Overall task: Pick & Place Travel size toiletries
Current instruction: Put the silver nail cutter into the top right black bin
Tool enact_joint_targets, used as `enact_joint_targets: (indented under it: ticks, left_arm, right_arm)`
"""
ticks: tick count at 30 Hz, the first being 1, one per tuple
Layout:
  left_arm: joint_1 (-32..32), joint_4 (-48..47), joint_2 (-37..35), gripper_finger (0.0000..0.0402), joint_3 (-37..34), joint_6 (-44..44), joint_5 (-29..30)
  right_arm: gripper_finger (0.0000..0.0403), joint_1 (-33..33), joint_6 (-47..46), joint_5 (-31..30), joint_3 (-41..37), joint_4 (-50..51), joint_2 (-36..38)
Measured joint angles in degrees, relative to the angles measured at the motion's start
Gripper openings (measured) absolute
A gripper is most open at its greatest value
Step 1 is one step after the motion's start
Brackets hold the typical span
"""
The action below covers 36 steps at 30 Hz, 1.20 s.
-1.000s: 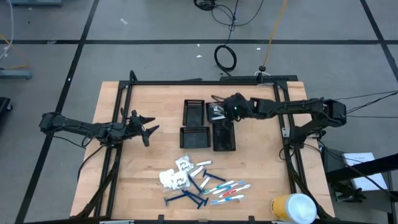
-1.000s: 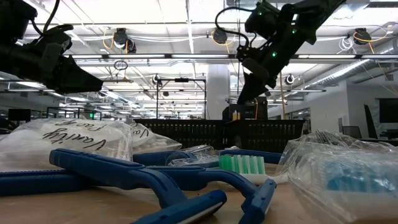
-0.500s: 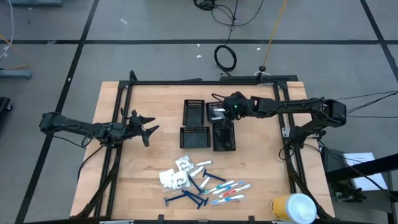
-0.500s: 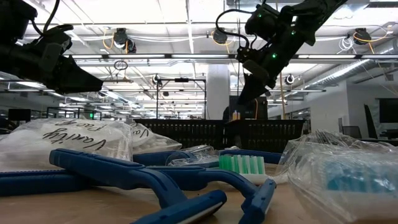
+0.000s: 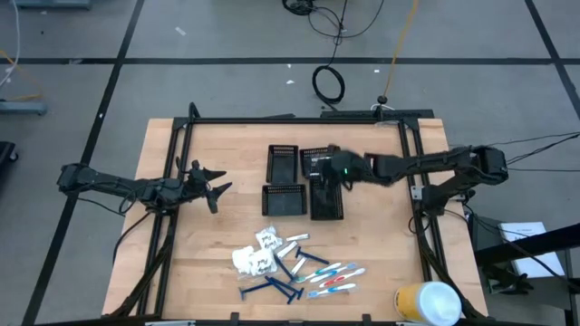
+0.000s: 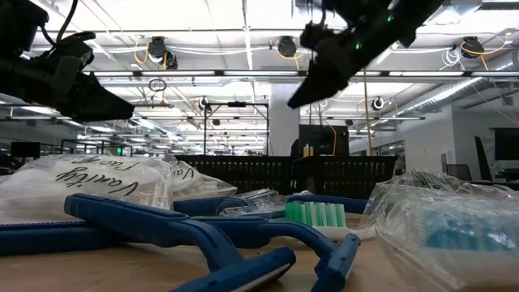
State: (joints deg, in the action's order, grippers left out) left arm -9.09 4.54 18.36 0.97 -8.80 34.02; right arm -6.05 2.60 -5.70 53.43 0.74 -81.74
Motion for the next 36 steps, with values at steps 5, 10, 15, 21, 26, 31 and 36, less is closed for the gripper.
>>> enact_joint_targets:
  ticks: [5,10,15,21,26,31,36]
  left_arm:
    - [0.0,0.0,0.0,0.0209,0.0,0.0,0.0]
    - [0.0,0.0,0.0,0.0209,0.0,0.0,0.0]
    - [0.0,0.0,0.0,0.0209,0.0,0.0,0.0]
    - [0.0,0.0,0.0,0.0209,0.0,0.0,0.0]
    - [0.0,0.0,0.0,0.0209,0.0,0.0,0.0]
    - [0.0,0.0,0.0,0.0209,0.0,0.0,0.0]
    - [0.0,0.0,0.0,0.0209,0.0,0.0,0.0]
  right_arm:
    - [0.0115,11.1,1.3,-0.1,0.0,-5.0,-0.4]
    - [0.0138,19.4,-3.4,-0.4,0.0,-11.1,-4.3]
    - [0.0171,24.6,-6.7,-0.1,0.6,-18.2,-14.1]
    - [0.0182,25.3,-7.1,-0.2,6.1,-10.5,-23.6]
    - [0.0171,24.8,-7.8,-0.3,6.3,-7.6,-26.3]
    - [0.0161,24.0,-7.8,-0.5,6.3,-6.5,-25.9]
    - [0.0160,23.3,-7.9,-0.5,6.4,-5.7,-23.8]
